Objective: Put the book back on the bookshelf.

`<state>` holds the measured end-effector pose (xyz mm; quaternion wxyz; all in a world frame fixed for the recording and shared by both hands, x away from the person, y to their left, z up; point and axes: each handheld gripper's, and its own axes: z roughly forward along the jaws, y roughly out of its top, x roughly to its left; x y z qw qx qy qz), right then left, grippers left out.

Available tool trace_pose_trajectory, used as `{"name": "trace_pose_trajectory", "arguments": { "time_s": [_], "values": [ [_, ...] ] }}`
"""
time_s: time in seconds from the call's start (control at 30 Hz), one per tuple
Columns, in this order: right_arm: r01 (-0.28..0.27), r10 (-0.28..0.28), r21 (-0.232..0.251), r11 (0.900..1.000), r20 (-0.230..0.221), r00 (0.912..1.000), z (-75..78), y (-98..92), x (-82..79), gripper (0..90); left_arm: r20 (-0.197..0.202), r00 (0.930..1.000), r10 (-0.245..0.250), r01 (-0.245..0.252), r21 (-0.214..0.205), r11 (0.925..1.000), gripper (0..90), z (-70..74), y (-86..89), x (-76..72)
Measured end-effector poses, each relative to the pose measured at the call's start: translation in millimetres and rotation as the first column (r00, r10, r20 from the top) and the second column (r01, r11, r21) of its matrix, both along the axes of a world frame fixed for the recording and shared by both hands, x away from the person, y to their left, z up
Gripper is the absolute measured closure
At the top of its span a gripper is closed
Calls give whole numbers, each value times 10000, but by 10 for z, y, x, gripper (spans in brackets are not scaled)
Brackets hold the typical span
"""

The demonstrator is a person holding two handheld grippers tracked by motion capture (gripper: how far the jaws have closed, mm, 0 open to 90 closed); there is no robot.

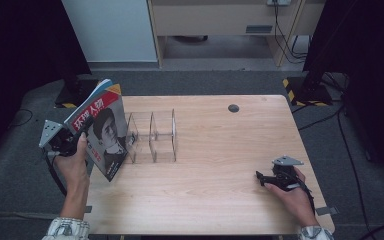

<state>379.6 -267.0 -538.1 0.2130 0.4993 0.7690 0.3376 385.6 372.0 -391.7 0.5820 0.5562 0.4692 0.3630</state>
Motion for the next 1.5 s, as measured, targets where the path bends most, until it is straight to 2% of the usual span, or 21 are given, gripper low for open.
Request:
{"name": "trace_pose_trajectory", "arguments": {
  "time_s": [0.13, 0.4, 0.5, 0.63, 0.73, 1.1, 1.5],
  "values": [
    [14, -14, 9, 10000, -11, 10000, 1, 1, -1, 171, 50, 10000, -64, 64, 94, 9999, 863, 17, -24, 5],
    [-57, 57, -11, 10000, -2, 10000, 0, 0, 0, 171, 296, 9995, -107, 110, -132, 9999, 863, 30, -32, 19],
    [-57, 57, -7, 10000, -2, 10000, 0, 0, 0, 171, 324, 9994, -112, 120, -225, 9997, 863, -5, -13, 23],
    [-77, 77, -9, 10000, -2, 10000, 0, 1, -1, 171, 349, 9994, -84, 89, -140, 9999, 861, -51, 4, 16],
    [-81, 81, -8, 10000, -3, 10000, 0, 1, -1, 171, 394, 9992, -51, 63, -294, 9995, 856, -76, 20, 0],
    [-93, 93, -10, 10000, 22, 10000, -1, 4, -1, 171, 220, 9997, -41, 48, -291, 9996, 827, -167, -25, -28],
    [-142, 142, -21, 9999, 14, 9999, 0, 6, -4, 171, 16, 9999, 105, -104, -455, 9989, 778, -186, -49, -49]
  ]
}}
